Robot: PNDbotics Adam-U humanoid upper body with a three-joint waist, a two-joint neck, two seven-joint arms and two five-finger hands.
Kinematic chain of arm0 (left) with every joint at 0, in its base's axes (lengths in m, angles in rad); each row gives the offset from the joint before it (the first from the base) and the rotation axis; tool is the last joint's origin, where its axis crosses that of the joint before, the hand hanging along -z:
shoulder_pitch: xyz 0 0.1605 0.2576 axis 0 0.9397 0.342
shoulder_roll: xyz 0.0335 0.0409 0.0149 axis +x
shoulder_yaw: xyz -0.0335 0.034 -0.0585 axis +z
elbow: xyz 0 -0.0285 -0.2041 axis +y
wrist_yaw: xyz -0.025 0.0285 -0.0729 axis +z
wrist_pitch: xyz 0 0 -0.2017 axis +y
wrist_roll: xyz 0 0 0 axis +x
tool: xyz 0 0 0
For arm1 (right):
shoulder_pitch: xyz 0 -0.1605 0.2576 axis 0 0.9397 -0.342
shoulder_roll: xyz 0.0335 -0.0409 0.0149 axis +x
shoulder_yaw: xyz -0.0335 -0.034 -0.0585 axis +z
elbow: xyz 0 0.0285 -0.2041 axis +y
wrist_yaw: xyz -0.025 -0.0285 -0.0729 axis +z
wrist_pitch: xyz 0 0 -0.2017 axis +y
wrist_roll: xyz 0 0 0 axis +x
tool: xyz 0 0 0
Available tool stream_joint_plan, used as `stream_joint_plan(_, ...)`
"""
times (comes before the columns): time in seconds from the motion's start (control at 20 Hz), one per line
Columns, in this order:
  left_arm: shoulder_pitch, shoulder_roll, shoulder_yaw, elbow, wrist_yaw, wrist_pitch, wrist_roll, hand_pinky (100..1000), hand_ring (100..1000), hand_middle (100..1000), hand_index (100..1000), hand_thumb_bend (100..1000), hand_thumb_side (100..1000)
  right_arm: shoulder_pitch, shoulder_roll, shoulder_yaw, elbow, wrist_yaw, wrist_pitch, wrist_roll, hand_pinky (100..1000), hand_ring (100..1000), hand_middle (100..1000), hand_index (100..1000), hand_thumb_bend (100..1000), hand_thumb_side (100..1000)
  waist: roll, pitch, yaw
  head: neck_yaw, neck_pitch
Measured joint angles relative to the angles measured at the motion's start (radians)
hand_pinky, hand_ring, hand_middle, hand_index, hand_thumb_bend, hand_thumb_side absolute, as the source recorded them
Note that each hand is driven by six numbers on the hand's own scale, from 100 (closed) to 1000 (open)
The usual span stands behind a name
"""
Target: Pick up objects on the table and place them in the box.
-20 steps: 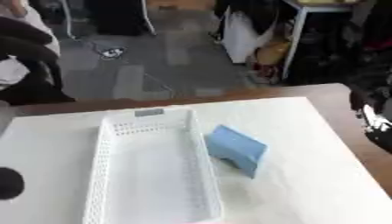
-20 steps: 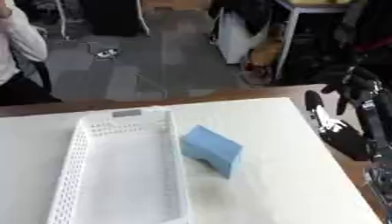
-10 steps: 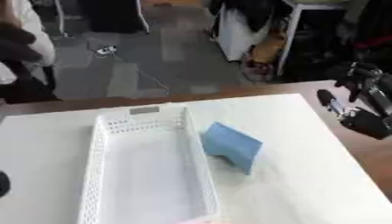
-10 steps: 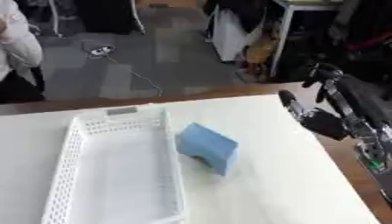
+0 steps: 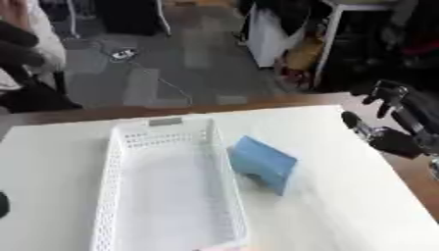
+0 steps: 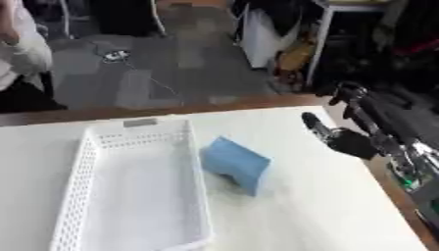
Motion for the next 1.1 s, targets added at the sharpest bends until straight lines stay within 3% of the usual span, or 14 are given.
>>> stream_joint_plan(0.05,0.000,0.000,0.000,0.000,0.000,0.000,0.000,403,546,653,684,860,803,-0.010,0.007,0.004,0.004,0.003,0.002,0.002,614,784,828,830,461,877,0.000,0.000,0.001,0.000,0.000)
stream_joint_plan(0.35,0.000,-0.005,0.000,0.000,0.001,-0.001,-0.001,405,547,653,684,858,805,-0.077,0.068,0.026,0.049,0.036,0.030,0.038,655,849,863,861,451,861,0.000,-0.003,0.002,-0.007,0.009)
stream_joint_plan(0.4,0.000,-0.007,0.000,0.000,0.001,0.000,0.000,405,547,653,684,858,805,-0.088,0.081,0.029,0.061,0.047,0.035,0.049,654,847,860,859,451,865,0.000,-0.004,0.002,-0.008,0.010)
stream_joint_plan(0.45,0.000,-0.008,0.000,0.000,0.001,0.000,0.000,406,547,654,685,858,806,-0.096,0.092,0.032,0.071,0.056,0.037,0.058,570,820,865,868,454,853,0.000,-0.005,0.002,-0.013,0.011)
stream_joint_plan(0.55,0.001,-0.008,0.000,0.000,0.001,0.000,0.000,405,547,653,685,857,806,-0.121,0.111,0.039,0.096,0.072,0.039,0.080,562,814,866,870,461,843,0.000,-0.010,0.002,-0.020,0.014)
stream_joint_plan(0.8,0.009,-0.008,0.000,0.000,0.001,0.001,0.001,406,547,654,685,858,805,-0.187,0.154,0.055,0.164,0.111,0.035,0.139,594,829,878,876,467,825,0.003,-0.014,0.001,-0.040,0.017)
stream_joint_plan(1.1,0.009,-0.008,0.000,0.000,0.000,0.002,0.002,408,548,654,685,856,806,-0.221,0.197,0.070,0.220,0.136,0.029,0.195,610,836,886,906,558,783,0.003,-0.019,0.001,-0.068,0.018)
